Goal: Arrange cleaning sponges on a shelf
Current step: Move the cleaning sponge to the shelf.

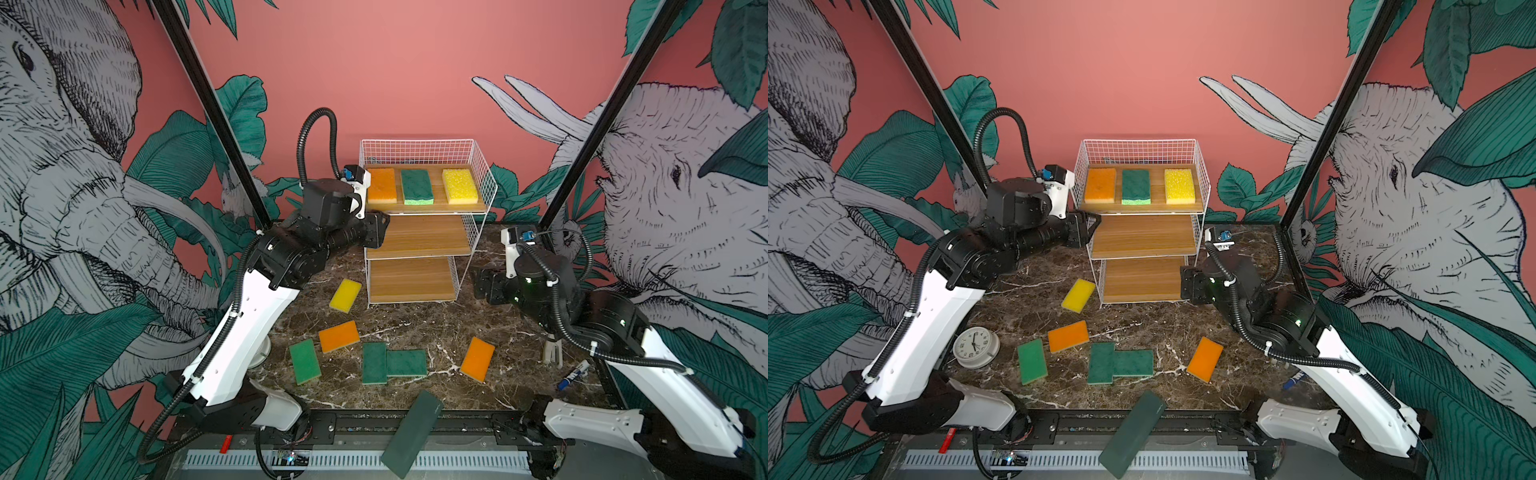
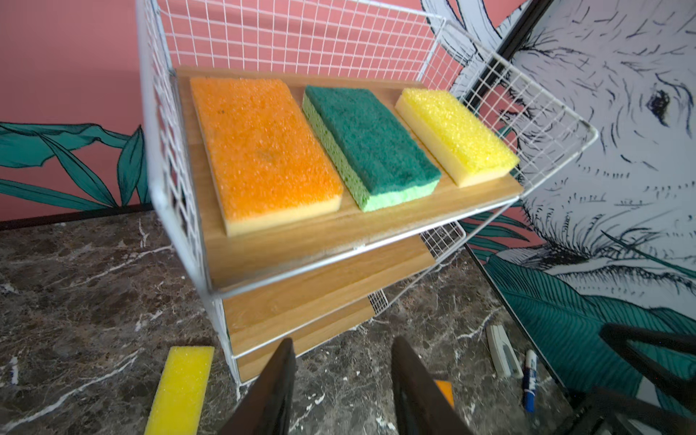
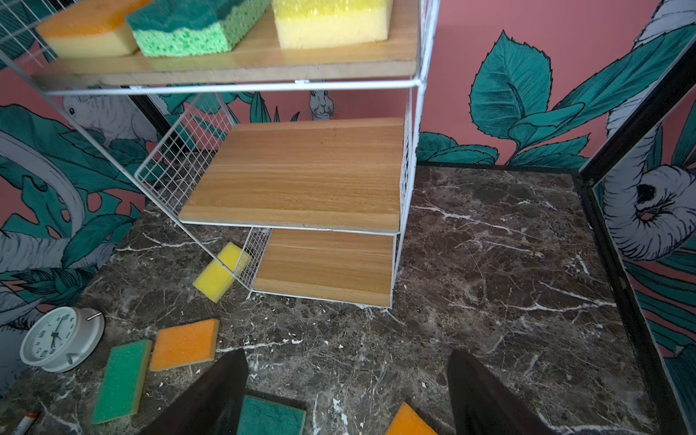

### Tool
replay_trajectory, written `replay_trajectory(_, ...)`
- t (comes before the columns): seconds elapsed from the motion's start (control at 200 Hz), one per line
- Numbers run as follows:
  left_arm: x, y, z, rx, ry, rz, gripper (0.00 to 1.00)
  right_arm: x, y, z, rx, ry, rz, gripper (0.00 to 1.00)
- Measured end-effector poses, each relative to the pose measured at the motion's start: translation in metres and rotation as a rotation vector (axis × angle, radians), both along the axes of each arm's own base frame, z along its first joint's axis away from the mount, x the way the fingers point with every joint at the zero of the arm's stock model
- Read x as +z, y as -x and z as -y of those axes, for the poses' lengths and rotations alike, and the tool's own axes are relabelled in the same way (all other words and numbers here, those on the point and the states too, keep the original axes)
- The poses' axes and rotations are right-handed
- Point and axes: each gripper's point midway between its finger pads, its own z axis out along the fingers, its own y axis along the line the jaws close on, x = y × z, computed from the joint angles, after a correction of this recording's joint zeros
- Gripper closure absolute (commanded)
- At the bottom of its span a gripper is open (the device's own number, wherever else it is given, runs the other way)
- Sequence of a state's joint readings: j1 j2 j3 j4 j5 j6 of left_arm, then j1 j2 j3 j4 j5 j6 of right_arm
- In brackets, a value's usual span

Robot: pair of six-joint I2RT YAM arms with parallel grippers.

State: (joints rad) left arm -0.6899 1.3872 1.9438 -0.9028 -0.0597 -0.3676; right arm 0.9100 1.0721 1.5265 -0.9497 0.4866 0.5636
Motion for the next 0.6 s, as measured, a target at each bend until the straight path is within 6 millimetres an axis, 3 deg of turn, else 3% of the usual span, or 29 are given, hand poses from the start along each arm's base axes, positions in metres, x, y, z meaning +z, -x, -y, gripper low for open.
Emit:
replay_trajectory(0.145, -0.016, 0.021, -0.014, -0.027, -0.041, -0.018, 0.50, -0.026, 0.000, 0.001, -0.013, 0.038, -0.055, 0.08)
replay_trajectory(0.325, -0.020, 0.040, -0.029, -0.052, -0.050, -0.007, 0.48, -0.065, 0.001, 0.002, -0.029, 0.058, -0.145, 0.08)
replay_trajectory(0.595, -0.061, 0.034, -0.061, 0.009, -0.051, -0.122, 0.47, -0.121, 0.014, 0.007, -0.054, 0.069, -0.279, 0.07)
